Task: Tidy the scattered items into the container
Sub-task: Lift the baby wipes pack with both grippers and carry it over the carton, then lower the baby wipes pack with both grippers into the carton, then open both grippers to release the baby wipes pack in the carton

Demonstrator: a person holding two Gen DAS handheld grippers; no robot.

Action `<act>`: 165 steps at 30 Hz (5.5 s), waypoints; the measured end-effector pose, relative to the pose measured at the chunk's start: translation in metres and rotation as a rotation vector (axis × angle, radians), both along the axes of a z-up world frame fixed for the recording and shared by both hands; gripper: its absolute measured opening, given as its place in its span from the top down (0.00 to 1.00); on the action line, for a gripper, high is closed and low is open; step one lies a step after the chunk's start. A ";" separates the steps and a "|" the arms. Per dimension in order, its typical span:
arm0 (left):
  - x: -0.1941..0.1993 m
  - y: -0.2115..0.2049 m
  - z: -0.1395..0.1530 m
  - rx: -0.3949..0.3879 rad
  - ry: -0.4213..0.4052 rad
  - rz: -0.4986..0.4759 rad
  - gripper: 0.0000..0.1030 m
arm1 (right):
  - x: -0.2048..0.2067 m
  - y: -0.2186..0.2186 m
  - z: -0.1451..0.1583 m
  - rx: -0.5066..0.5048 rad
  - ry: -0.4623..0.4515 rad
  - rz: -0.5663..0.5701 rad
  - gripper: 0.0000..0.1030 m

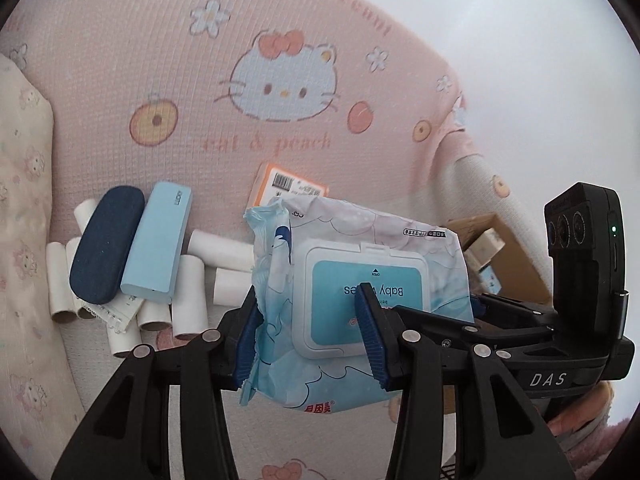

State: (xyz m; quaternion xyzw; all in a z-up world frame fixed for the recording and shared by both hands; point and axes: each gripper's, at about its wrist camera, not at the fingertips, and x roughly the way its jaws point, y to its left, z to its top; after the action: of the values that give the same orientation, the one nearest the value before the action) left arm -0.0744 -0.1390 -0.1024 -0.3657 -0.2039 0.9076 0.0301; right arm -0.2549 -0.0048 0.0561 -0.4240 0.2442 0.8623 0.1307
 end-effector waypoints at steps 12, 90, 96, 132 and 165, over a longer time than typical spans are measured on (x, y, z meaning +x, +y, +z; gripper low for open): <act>0.036 0.037 0.060 -0.030 0.107 0.009 0.52 | 0.047 -0.020 0.064 0.085 0.081 -0.036 0.31; -0.181 0.306 -0.089 0.492 -0.661 -0.299 0.53 | 0.246 0.263 0.002 -0.190 -0.660 -0.467 0.30; -0.180 0.308 -0.097 0.483 -0.690 -0.283 0.53 | 0.234 0.264 0.002 -0.099 -0.762 -0.472 0.30; -0.193 0.290 -0.069 0.256 -0.553 -0.286 0.90 | 0.213 0.257 -0.010 -0.006 -0.659 -0.627 0.82; -0.206 0.292 -0.119 0.278 -0.713 -0.171 0.90 | 0.218 0.282 -0.084 -0.148 -0.823 -0.662 0.83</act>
State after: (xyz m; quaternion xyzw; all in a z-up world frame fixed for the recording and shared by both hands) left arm -0.2802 0.1535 -0.2219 -0.6660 -0.2914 0.6818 0.0822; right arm -0.0368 0.2768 -0.0282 -0.6355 0.3535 0.5180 0.4504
